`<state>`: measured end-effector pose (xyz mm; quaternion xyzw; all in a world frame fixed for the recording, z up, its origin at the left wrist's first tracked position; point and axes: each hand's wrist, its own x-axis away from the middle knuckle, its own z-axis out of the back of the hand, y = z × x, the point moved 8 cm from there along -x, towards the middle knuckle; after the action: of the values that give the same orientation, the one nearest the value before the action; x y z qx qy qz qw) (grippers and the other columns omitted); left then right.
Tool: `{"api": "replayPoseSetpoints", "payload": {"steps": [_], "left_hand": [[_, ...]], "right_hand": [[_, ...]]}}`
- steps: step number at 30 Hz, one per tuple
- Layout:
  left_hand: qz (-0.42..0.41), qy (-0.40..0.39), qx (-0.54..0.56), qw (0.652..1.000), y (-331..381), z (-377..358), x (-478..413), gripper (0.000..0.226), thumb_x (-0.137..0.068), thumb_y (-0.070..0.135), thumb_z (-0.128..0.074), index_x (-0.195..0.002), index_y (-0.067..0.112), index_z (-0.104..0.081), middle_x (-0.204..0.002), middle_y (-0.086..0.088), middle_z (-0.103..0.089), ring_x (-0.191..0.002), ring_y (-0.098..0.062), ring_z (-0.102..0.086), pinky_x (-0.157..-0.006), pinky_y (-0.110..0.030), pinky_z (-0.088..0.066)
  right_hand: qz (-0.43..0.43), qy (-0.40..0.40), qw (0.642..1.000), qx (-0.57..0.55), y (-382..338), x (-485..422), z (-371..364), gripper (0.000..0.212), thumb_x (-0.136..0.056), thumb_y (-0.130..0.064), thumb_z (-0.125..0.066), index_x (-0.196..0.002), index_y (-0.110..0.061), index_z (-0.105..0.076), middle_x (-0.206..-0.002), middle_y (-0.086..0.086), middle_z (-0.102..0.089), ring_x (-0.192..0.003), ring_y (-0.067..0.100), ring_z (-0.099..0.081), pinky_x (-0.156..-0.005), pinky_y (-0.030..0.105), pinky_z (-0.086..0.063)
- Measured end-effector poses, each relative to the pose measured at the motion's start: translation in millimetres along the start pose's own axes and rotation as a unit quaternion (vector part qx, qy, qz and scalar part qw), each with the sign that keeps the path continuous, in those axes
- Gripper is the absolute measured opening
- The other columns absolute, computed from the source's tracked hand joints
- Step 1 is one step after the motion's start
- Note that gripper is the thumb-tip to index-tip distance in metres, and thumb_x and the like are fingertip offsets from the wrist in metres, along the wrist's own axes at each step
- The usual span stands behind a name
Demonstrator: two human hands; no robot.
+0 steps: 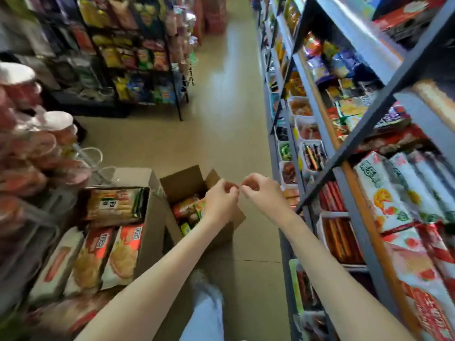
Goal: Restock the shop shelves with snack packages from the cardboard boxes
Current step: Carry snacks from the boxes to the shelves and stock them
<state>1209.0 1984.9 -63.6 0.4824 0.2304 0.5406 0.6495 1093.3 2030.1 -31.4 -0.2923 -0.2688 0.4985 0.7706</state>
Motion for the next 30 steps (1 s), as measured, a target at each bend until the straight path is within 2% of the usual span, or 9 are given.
{"api": "replayPoseSetpoints", "payload": {"steps": [3, 6, 10, 15, 18, 21, 25, 27, 30], "left_hand": [[0.1, 0.058, -0.013, 0.993, -75, 54, -13, 0.02, -0.093, 0.02, -0.049, -0.105, 0.016, -0.065, -0.1, -0.001, -0.066, -0.088, -0.013, -0.057, -0.063, -0.022, -0.04], [0.196, 0.109, -0.005, 0.975, -149, 106, -25, 0.017, -0.092, 0.023, -0.049, -0.097, 0.018, -0.065, -0.097, -0.003, -0.068, -0.089, -0.02, -0.061, -0.071, -0.031, -0.05], [0.307, 0.17, 0.019, 0.936, -241, 161, -34, 0.014, -0.09, 0.022, -0.048, -0.091, 0.02, -0.062, -0.098, -0.009, -0.069, -0.091, -0.028, -0.063, -0.084, -0.04, -0.053], [0.376, 0.228, 0.017, 0.898, -302, 202, -42, 0.027, -0.091, 0.02, -0.048, -0.113, 0.013, -0.062, -0.111, -0.014, -0.066, -0.103, -0.033, -0.06, -0.087, -0.036, -0.048], [0.404, 0.228, 0.036, 0.885, -328, 212, -52, 0.018, -0.09, 0.02, -0.051, -0.106, 0.014, -0.058, -0.104, -0.014, -0.067, -0.095, -0.032, -0.062, -0.082, -0.038, -0.05], [0.437, 0.241, 0.059, 0.865, -343, 218, -53, 0.007, -0.089, 0.019, -0.053, -0.096, 0.017, -0.053, -0.098, -0.011, -0.065, -0.092, -0.031, -0.061, -0.078, -0.037, -0.048], [0.471, 0.25, 0.103, 0.84, -370, 212, -59, 0.017, -0.092, 0.017, -0.048, -0.108, 0.02, -0.052, -0.097, -0.005, -0.063, -0.088, -0.028, -0.062, -0.069, -0.033, -0.045], [0.487, 0.262, 0.14, 0.821, -385, 207, -63, 0.025, -0.093, 0.015, -0.046, -0.116, 0.022, -0.052, -0.097, -0.009, -0.065, -0.08, -0.028, -0.062, -0.064, -0.032, -0.044], [0.503, 0.247, 0.168, 0.811, -405, 200, -73, 0.029, -0.092, 0.019, -0.044, -0.119, 0.031, -0.046, -0.102, -0.01, -0.066, -0.087, -0.029, -0.064, -0.065, -0.032, -0.044]], "right_hand": [[0.02, -0.091, 0.996, -0.006, -24, -27, -77, 0.009, -0.09, -0.018, -0.059, -0.095, -0.017, -0.066, -0.089, -0.003, -0.065, -0.087, 0.012, -0.06, -0.07, 0.019, -0.043], [0.046, -0.166, 0.985, -0.007, -51, -52, -139, 0.009, -0.091, -0.018, -0.058, -0.098, -0.017, -0.065, -0.083, -0.008, -0.058, -0.081, 0.007, -0.054, -0.058, 0.005, -0.036], [0.063, -0.253, 0.965, 0.01, -78, -86, -214, 0.014, -0.095, -0.019, -0.054, -0.107, -0.015, -0.06, -0.092, -0.006, -0.058, -0.089, 0.01, -0.054, -0.071, 0.02, -0.04], [0.053, -0.332, 0.94, 0.064, -84, -127, -302, 0.032, -0.095, -0.019, -0.054, -0.126, -0.014, -0.051, -0.119, 0.001, -0.058, -0.107, 0.013, -0.054, -0.081, 0.023, -0.043], [0.034, -0.36, 0.928, 0.092, -70, -148, -343, 0.047, -0.092, -0.02, -0.055, -0.137, -0.015, -0.043, -0.131, 0.003, -0.053, -0.116, 0.018, -0.053, -0.088, 0.027, -0.045], [0.01, -0.386, 0.915, 0.112, -52, -163, -373, 0.057, -0.09, -0.02, -0.056, -0.142, -0.016, -0.035, -0.135, 0.004, -0.049, -0.116, 0.021, -0.053, -0.083, 0.028, -0.047], [0.011, -0.389, 0.91, 0.145, -42, -188, -406, 0.062, -0.087, -0.018, -0.06, -0.143, -0.014, -0.033, -0.139, 0.009, -0.045, -0.124, 0.026, -0.047, -0.096, 0.039, -0.048], [0.024, -0.385, 0.907, 0.17, -47, -204, -422, 0.063, -0.088, -0.014, -0.06, -0.144, -0.011, -0.031, -0.141, 0.011, -0.042, -0.129, 0.028, -0.041, -0.098, 0.037, -0.045], [0.025, -0.375, 0.915, 0.145, -61, -233, -449, 0.072, -0.086, -0.012, -0.064, -0.146, -0.01, -0.026, -0.144, 0.012, -0.035, -0.134, 0.028, -0.034, -0.104, 0.04, -0.04]]}}
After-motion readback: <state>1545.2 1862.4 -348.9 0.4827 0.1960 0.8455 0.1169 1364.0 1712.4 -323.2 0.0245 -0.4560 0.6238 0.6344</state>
